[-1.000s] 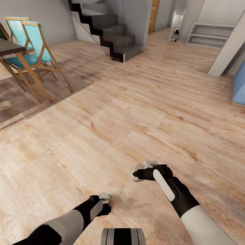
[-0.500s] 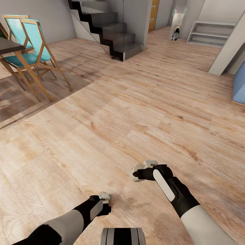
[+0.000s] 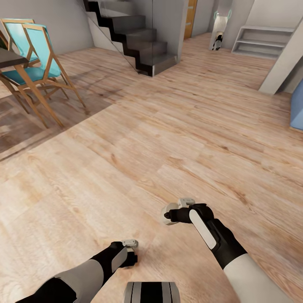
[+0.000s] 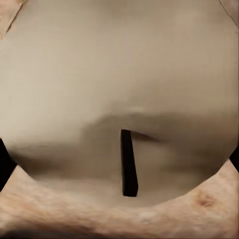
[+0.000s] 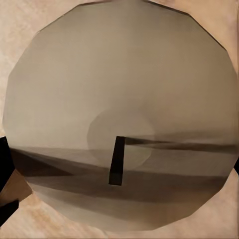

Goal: Place each of the two pumpkins and all three candles from the living room inside a cabinet in the living room (use any cabinet), then make sure every cabinet is closed, and position the cauldron so it is next to a table in the living room.

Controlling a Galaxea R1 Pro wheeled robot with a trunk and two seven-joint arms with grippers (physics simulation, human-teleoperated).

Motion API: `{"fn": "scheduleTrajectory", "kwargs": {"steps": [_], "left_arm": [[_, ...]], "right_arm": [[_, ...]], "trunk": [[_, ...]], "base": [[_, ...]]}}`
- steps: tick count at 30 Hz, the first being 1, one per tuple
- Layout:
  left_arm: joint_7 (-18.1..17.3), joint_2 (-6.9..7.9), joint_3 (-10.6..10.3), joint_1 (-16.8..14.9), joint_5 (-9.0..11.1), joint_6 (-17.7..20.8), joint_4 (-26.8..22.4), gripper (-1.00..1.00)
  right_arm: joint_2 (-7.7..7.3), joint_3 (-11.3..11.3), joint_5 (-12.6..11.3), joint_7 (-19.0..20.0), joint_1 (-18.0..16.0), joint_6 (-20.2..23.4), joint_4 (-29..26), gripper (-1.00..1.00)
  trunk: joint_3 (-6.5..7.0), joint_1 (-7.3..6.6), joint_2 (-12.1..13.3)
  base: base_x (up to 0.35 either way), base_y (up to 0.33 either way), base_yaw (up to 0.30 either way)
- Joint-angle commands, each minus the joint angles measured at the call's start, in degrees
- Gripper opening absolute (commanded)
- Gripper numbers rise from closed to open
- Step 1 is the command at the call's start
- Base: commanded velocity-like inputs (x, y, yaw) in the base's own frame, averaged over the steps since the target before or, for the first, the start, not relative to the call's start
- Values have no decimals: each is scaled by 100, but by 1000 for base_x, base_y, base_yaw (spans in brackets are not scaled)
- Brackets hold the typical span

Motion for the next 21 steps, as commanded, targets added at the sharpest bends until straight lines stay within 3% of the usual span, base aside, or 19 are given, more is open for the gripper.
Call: {"fn": "scheduleTrajectory", "kwargs": {"steps": [1,21], "left_arm": [[40,2,-44,-1,61,25,-12,100],[40,2,-45,-1,63,25,-12,100]], "right_arm": [[-6,17,-67,-59,-4,8,-7,-100],[-4,34,-67,-59,-4,-6,-7,-100]], "trunk": [[-4,0,-2],[-4,0,-2]], "base": [[99,0,0],[12,0,0]]}}
